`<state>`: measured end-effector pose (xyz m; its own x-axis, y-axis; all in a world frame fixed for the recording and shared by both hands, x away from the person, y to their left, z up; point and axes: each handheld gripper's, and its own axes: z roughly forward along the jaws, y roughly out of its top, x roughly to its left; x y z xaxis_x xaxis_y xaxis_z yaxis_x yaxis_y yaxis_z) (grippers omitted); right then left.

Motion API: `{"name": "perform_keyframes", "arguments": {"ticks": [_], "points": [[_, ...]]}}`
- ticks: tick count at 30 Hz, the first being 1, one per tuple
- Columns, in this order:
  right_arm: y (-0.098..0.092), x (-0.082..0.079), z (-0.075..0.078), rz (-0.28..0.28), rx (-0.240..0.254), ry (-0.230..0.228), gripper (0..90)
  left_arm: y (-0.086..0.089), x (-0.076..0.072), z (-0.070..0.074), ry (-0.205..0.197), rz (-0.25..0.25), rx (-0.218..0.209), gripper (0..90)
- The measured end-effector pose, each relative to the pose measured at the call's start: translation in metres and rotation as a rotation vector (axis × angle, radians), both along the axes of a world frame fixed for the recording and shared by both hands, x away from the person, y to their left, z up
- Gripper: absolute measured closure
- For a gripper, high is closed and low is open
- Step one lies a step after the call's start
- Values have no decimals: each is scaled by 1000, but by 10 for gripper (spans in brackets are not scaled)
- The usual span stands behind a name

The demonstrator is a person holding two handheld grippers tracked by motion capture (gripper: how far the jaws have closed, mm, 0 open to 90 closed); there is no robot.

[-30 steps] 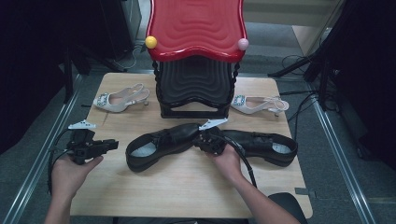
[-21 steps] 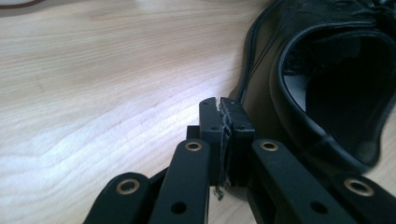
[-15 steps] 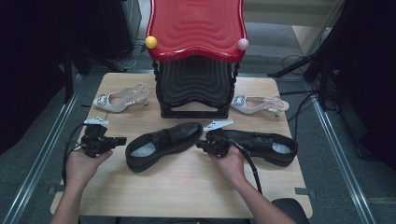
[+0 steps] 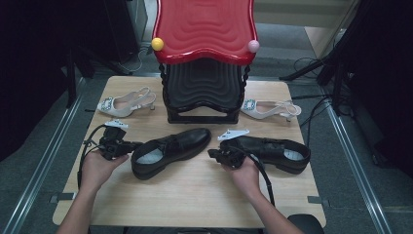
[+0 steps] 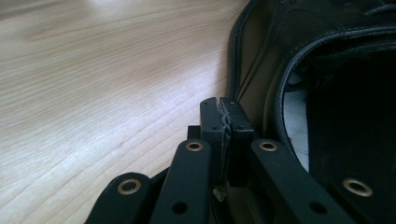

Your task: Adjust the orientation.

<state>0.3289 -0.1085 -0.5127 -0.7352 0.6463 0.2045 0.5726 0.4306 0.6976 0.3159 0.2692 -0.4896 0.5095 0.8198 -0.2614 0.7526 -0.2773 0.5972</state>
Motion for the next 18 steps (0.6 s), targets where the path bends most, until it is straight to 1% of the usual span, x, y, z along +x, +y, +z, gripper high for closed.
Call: {"name": "perform_keyframes", "arguments": {"ticks": [2, 4, 8, 10, 12, 17, 18], "points": [[0, -1, 0, 0, 2, 1, 898, 0, 0, -1, 4, 3, -9, 898], [0, -1, 0, 3, 2, 2, 898, 0, -1, -2, 14, 2, -28, 898], [3, -1, -1, 12, -1, 3, 897, -4, -5, -1, 12, -13, -17, 898], [4, -2, 0, 11, 0, 8, 897, -6, -6, -2, 21, -20, -29, 898], [5, -1, 0, 17, 2, 2, 897, -8, -8, -3, 32, -30, -45, 897], [9, 0, 0, 37, 7, 9, 899, -13, -15, -3, 42, -50, -56, 897], [11, 0, 0, 43, 9, 12, 899, -14, -16, -3, 38, -55, -53, 897]]}}
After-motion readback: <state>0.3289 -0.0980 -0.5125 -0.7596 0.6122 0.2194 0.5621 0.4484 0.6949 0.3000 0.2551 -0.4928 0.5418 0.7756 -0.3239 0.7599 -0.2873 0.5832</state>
